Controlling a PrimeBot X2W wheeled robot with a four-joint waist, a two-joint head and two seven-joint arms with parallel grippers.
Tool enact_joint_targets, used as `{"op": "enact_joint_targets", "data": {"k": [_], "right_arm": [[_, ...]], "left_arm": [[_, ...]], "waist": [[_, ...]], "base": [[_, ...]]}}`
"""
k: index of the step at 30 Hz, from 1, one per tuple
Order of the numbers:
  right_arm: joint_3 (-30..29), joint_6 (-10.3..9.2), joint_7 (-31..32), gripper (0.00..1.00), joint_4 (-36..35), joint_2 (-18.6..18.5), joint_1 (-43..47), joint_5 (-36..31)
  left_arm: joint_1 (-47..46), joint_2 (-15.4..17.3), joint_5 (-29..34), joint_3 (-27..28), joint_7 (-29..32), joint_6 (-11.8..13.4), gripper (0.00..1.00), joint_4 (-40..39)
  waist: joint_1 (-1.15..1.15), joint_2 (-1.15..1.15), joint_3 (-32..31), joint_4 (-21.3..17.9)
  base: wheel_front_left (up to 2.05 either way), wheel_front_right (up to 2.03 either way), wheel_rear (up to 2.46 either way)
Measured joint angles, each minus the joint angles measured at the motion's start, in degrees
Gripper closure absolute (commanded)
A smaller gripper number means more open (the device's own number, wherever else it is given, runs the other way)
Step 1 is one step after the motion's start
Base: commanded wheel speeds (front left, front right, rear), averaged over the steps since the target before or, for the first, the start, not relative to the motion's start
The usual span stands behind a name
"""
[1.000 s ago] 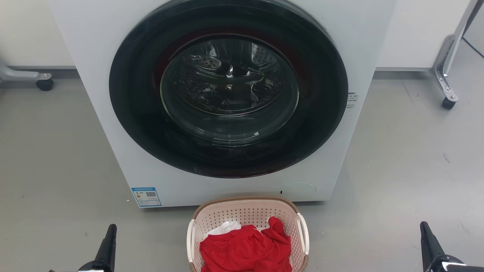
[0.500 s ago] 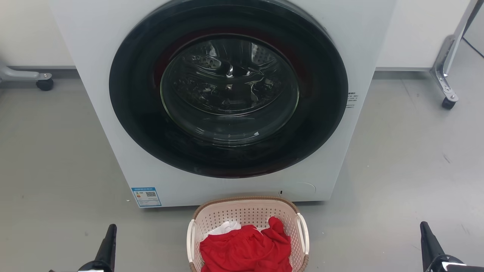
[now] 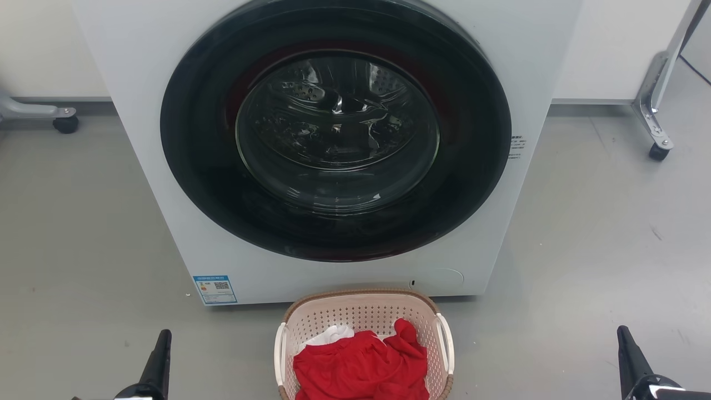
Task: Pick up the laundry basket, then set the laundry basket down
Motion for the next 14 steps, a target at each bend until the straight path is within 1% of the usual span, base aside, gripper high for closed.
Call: {"op": "enact_joint_targets", "data": {"k": [14], "right_arm": [[0.00, 0.00, 0.00, 1.00, -0.01, 0.00, 0.00, 0.00]], "left_arm": [[0.00, 0.00, 0.00, 0.00, 0.00, 0.00, 1.00, 0.00]], "waist": [[0.00, 0.00, 0.00, 0.00]], "base": [[0.00, 0.00, 0.00]]}}
